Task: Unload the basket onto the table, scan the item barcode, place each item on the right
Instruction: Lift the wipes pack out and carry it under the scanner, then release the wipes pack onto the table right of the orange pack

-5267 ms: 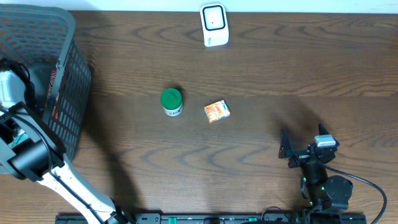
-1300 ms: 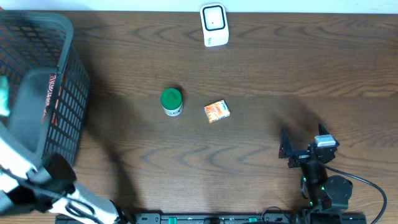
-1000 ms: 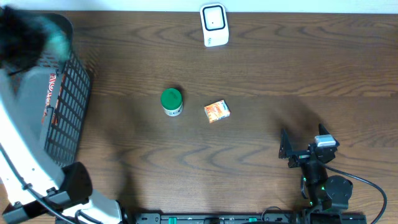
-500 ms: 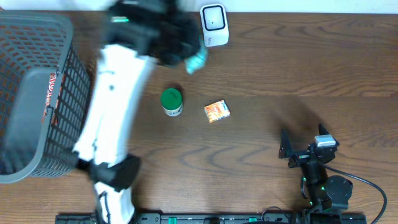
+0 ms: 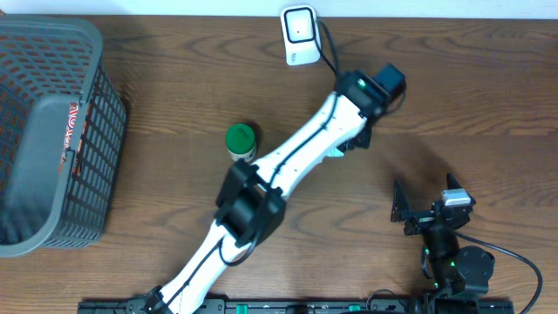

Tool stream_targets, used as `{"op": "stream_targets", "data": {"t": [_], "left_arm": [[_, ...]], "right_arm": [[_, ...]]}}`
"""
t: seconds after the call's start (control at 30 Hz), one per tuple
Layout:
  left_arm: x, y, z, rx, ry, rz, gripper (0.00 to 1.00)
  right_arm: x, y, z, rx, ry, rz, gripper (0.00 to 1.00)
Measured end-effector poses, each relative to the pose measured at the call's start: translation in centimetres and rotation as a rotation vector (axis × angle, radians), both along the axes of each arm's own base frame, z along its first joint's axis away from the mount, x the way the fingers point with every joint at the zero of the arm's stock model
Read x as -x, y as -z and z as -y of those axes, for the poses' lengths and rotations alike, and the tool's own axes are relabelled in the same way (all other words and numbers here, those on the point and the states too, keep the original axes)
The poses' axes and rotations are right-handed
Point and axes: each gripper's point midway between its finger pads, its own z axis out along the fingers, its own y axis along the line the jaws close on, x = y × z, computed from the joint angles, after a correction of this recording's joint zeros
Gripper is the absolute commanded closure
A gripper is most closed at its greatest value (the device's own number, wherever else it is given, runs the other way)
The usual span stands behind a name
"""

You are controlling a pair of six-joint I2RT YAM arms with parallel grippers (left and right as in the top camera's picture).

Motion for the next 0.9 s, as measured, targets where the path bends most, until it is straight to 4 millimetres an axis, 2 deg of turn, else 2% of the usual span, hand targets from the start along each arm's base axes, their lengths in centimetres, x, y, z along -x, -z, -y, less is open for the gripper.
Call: {"op": "stream_targets", "data": {"t": [0.13, 0.47, 0.9], "left_arm": [[0.4, 1.7, 0.7, -0.038, 0.035, 0.003, 0.93], [0.3, 1.7, 0.9, -0.041, 0.065, 0.015, 0.93], [0.7, 0.4, 2.5, -0.043, 0.306, 0.044, 0.93]], "right_arm": [[0.0, 0.0, 0.0, 0.0, 0.0, 0.0, 0.01], [0.0, 0.0, 0.0, 0.0, 0.0, 0.0, 0.01], [0.0, 0.0, 0.0, 0.0, 0.0, 0.0, 0.01]]}}
